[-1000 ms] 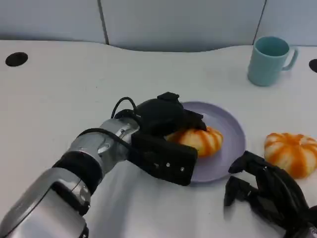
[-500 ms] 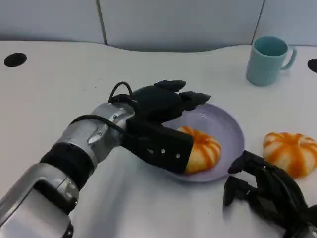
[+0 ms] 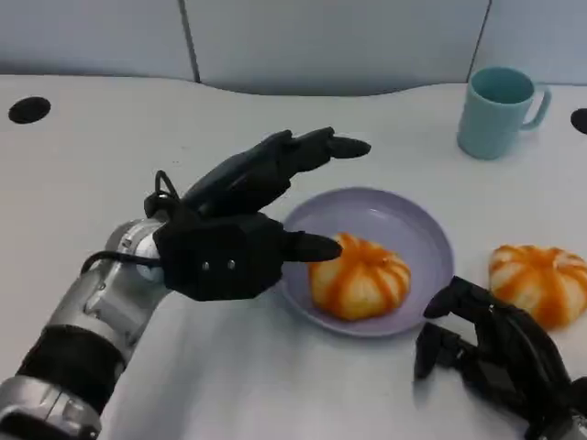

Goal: Grasp the bread from the table and place it into the plate.

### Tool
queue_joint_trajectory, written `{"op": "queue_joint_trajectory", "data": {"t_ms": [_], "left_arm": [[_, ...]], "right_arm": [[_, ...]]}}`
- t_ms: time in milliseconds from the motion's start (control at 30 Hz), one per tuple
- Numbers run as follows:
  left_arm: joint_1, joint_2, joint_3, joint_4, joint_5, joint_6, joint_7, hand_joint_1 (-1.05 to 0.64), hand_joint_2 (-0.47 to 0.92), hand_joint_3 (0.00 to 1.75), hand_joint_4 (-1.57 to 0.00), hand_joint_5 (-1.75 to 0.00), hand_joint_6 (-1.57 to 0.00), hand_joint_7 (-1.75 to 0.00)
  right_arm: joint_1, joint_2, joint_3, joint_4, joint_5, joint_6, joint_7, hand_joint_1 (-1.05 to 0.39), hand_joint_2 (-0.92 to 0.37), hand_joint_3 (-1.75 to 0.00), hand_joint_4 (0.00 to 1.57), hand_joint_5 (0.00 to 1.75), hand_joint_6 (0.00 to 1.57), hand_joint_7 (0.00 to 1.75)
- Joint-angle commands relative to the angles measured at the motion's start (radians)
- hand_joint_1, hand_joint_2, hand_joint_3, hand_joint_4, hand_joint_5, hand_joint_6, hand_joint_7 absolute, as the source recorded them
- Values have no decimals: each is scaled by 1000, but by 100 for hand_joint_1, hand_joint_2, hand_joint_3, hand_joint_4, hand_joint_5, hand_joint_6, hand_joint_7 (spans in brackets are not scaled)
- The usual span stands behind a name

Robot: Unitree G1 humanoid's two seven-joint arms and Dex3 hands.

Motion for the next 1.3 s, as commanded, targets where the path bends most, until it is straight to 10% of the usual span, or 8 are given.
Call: {"op": "queue_joint_trajectory", "data": {"t_ms": [33, 433, 500, 600, 1300], "left_arm": [[210, -34, 125, -180, -253, 2, -41, -83, 92, 33, -25, -101, -44, -48], [380, -81, 199, -340, -397, 89, -61, -80, 92, 33, -34, -101, -51, -46], [548, -119, 257, -446, -540, 144, -52, -65, 92, 38, -49, -159, -52, -123], [614, -129, 281, -507, -578, 193, -53, -61, 92, 40, -59, -173, -48, -156], [764, -215, 365, -467, -735, 344, -194, -50, 92, 32, -78, -175, -51, -175]], "right_arm": [[27, -20, -7, 17, -10, 23, -19, -50, -92, -30, 69, 165, 57, 130], [27, -16, -16, 28, -8, -9, -28, -49, -92, -30, 69, 164, 58, 130], [19, -18, -29, 51, -10, -44, -36, -51, -92, -30, 69, 165, 57, 131], [12, -23, -31, 65, -15, -57, -41, -53, -92, -32, 69, 168, 55, 135], [-16, -34, -33, 120, -28, -105, -42, -51, -92, -34, 66, 169, 55, 133]]}}
